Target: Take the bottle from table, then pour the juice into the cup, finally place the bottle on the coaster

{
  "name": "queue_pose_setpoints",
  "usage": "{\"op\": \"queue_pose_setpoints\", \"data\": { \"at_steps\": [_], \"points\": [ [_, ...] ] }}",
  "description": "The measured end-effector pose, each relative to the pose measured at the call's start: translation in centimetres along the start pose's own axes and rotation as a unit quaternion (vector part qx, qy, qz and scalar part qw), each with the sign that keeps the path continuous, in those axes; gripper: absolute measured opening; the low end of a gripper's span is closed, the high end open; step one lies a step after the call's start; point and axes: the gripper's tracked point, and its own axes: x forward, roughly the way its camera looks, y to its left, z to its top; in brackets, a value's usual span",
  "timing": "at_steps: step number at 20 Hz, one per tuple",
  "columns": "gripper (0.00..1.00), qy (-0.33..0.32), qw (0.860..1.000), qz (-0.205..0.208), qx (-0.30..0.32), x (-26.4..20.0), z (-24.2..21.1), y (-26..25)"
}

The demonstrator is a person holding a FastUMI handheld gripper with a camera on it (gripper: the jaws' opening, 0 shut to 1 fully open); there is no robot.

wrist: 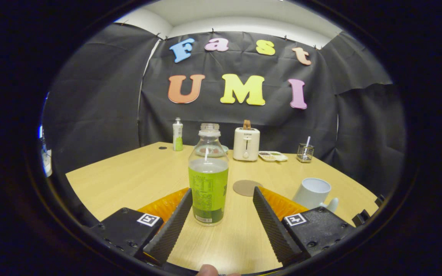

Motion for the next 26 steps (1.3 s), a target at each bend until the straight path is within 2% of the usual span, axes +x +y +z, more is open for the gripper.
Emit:
{"op": "queue_pose_setpoints", "data": {
  "at_steps": [6, 15, 19, 26],
  "points": [
    [1.0, 0.036, 0.999, 0.003, 0.003, 2.5, -1.5, 0.7],
    [0.99, 0.056, 0.998, 0.013, -0.006, 4.4, -1.3, 1.2],
    [0.89, 0.06, 0.998, 0.027, 0.001, 4.7, -1.1, 1.6],
    [0.83, 0.074, 0.997, 0.027, 0.009, 5.2, -1.2, 1.3]
  ]
}}
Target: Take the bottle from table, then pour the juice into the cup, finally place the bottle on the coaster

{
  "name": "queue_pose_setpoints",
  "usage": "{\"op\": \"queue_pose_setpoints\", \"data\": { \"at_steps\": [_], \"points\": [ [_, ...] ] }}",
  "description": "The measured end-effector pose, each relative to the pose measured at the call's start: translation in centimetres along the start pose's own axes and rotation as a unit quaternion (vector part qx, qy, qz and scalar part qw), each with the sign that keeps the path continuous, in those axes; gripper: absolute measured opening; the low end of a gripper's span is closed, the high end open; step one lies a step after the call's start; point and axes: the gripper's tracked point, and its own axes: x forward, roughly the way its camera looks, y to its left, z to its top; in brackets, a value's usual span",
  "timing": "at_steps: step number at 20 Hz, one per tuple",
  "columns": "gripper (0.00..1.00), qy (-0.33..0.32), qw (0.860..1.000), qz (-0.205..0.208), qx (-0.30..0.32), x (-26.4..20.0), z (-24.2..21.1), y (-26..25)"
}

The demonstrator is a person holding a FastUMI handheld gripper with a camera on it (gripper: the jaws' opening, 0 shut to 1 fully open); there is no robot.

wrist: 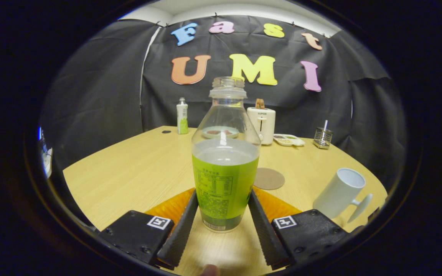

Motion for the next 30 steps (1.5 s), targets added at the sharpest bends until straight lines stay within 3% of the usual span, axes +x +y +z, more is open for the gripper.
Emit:
{"op": "queue_pose_setpoints", "data": {
  "at_steps": [6, 21, 25, 30],
  "points": [
    [0.81, 0.011, 1.0, -0.016, 0.002, -0.6, 0.3, -0.5],
    [0.78, -0.026, 0.985, 0.033, 0.168, -3.5, 6.5, 1.0],
    [0.78, -0.044, 0.968, 0.063, 0.238, -3.7, 7.8, 1.0],
    [0.77, -0.072, 0.927, 0.104, 0.354, -3.9, 9.1, 0.3]
  ]
}}
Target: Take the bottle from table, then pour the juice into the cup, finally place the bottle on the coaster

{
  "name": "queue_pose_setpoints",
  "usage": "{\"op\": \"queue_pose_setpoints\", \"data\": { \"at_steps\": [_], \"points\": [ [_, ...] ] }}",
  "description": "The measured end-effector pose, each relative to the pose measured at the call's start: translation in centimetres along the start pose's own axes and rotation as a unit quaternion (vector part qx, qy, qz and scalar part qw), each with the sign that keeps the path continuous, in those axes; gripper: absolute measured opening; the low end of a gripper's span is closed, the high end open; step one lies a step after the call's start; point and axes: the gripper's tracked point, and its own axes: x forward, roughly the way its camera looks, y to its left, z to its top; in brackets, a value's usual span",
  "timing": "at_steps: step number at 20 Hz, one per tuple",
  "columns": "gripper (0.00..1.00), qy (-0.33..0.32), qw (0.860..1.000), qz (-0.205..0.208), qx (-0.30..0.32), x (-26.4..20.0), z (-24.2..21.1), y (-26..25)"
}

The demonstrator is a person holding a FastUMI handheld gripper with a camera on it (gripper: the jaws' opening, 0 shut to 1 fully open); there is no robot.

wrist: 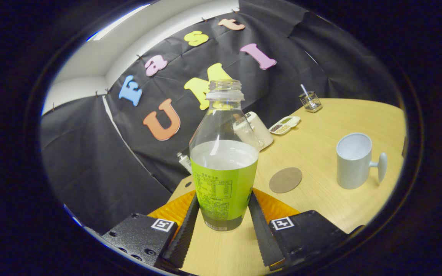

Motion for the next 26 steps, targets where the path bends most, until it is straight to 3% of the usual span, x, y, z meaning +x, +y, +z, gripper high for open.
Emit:
{"op": "queue_pose_setpoints", "data": {
  "at_steps": [6, 15, 21, 26],
  "points": [
    [0.77, -0.011, 0.993, 0.037, 0.114, -0.3, 0.7, 0.2],
    [0.76, -0.036, 0.964, 0.072, 0.251, -0.3, 2.4, 0.1],
    [0.76, -0.073, 0.931, 0.105, 0.341, -0.9, 4.7, -1.1],
    [0.76, -0.075, 0.912, 0.111, 0.388, -0.8, 4.7, -1.8]
  ]
}}
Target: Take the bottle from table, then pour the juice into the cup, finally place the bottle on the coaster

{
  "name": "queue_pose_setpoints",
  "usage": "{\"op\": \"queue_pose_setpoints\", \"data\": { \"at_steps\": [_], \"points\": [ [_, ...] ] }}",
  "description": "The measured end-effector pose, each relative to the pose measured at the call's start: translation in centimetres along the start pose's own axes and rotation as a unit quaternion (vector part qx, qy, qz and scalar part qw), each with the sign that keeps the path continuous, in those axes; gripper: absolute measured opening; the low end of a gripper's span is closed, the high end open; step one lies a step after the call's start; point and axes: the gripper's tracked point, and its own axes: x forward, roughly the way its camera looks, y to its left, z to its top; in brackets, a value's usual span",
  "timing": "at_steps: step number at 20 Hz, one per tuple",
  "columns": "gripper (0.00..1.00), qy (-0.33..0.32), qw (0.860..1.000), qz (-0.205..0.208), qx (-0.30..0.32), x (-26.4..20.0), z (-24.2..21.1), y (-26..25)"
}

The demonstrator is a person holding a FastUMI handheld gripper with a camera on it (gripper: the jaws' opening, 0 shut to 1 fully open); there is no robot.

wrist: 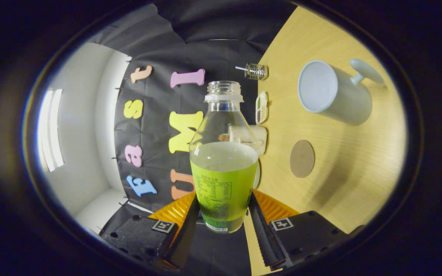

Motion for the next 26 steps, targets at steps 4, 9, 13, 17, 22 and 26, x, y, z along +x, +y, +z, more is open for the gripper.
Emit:
{"op": "queue_pose_setpoints", "data": {
  "at_steps": [4, 9, 13, 17, 22, 26],
  "points": [
    [0.76, 0.008, 1.0, -0.004, 0.023, 1.1, -0.2, -0.2],
    [0.76, 0.01, 0.997, 0.005, 0.079, 1.8, -0.3, -0.2],
    [0.76, 0.019, 0.995, -0.001, 0.097, 2.2, -0.7, -0.4],
    [0.76, 0.013, 0.992, 0.022, 0.122, 2.2, 0.0, 0.8],
    [0.76, 0.006, 0.988, 0.041, 0.152, 2.7, 0.4, 1.7],
    [0.76, 0.002, 0.986, 0.049, 0.161, 2.5, 0.5, 2.2]
  ]
}}
